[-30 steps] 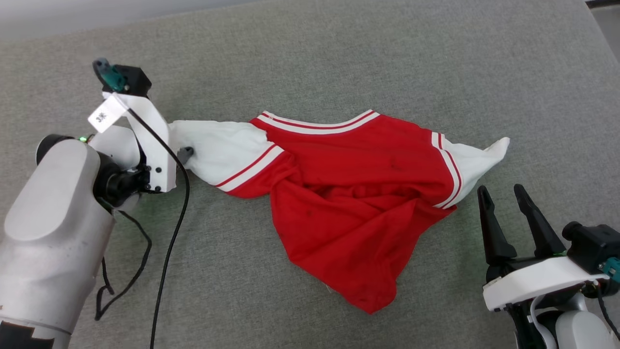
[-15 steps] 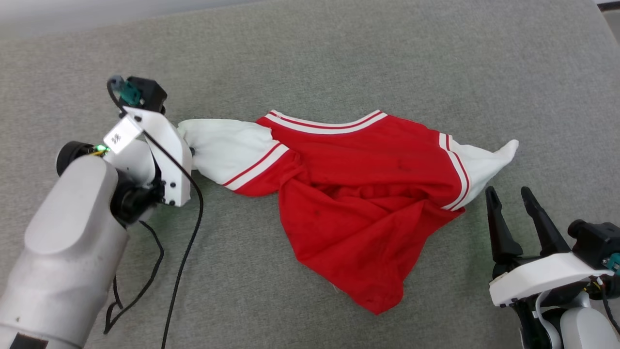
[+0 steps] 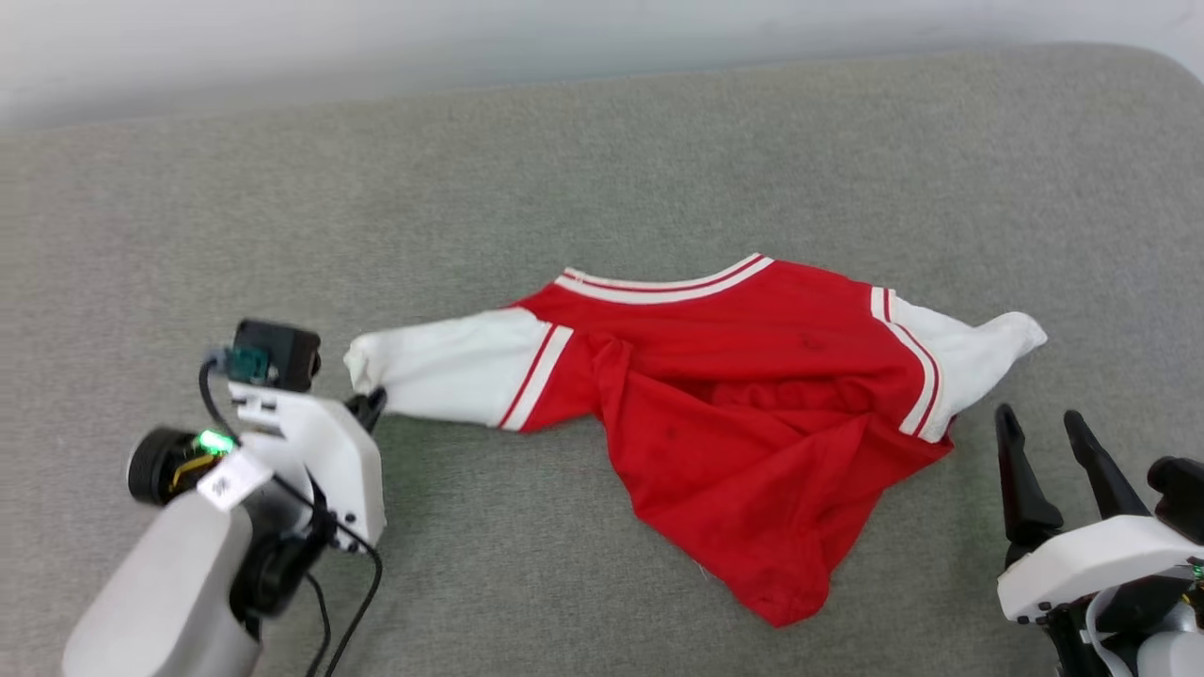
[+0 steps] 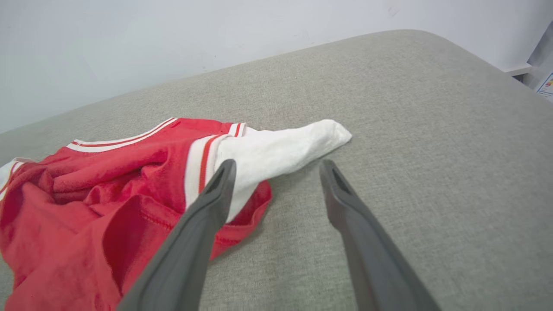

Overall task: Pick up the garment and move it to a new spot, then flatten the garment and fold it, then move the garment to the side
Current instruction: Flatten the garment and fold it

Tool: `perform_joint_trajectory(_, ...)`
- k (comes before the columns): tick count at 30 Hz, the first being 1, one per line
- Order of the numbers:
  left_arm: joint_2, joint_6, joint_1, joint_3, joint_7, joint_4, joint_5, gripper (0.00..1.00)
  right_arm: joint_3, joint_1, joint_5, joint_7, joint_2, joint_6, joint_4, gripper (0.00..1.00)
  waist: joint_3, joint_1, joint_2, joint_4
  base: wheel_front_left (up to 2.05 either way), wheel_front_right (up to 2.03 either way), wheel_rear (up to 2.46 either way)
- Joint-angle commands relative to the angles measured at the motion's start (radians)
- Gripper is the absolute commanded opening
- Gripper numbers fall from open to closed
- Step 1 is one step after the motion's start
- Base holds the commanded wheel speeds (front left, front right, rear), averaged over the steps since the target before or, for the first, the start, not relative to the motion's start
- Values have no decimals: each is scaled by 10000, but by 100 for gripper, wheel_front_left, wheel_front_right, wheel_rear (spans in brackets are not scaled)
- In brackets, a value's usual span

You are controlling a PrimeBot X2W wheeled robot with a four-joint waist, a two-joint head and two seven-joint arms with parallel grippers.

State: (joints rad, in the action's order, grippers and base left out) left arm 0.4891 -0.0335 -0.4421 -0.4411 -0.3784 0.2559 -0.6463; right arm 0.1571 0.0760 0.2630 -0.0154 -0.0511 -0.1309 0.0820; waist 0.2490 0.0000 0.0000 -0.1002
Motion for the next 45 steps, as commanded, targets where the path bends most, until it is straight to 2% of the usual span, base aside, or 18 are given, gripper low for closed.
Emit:
perform_joint_trajectory(1,51,-159,344,86,137,-217,0,0,93,-96,-35,-101,11,5,21,100,-283,0,0,223,0,0,0)
perform_joint_trajectory(10,23,-1003,2749,206,787,-1941,-239,0,1042,-203,192,-1803,-36,5,494,100,-1067,0,0,629,0,0,0)
perform_joint_trajectory(14,8,-1162,2964,177,934,-2455,-137,0,1312,316,356,-2757,-582,4,1102,100,-1163,0,0,853,0,0,0)
perform_joint_trajectory(22,-72,-1154,2490,46,997,-3008,117,0,797,2493,838,-4850,-1902,4,2840,100,-693,0,0,1334,0,0,0)
perform_joint_trajectory(31,-478,-939,1472,-293,1202,-3133,428,0,-381,5055,1065,-6220,-2995,4,4653,100,366,0,0,1969,0,0,0)
perform_joint_trajectory(36,-660,-843,1114,-440,1360,-2981,531,0,-965,5722,1271,-6768,-3225,5,5581,100,777,0,0,2146,0,0,0)
perform_joint_trajectory(42,-768,-754,964,-478,1542,-2729,490,0,-1381,5425,1669,-8540,-3022,4,7068,100,975,0,0,2195,0,0,0)
perform_joint_trajectory(43,-771,-741,950,-472,1560,-2686,475,0,-1357,5392,1754,-8748,-2977,4,7229,87,981,0,0,2192,0,0,0)
perform_joint_trajectory(44,-770,-745,937,-468,1597,-2643,460,0,-1320,5403,1800,-8929,-2928,4,7357,64,977,0,0,2186,0,0,0)
perform_joint_trajectory(45,-772,-738,930,-458,1624,-2596,451,0,-1373,5435,1764,-8941,-2921,5,7374,0,963,0,0,2177,0,0,0)
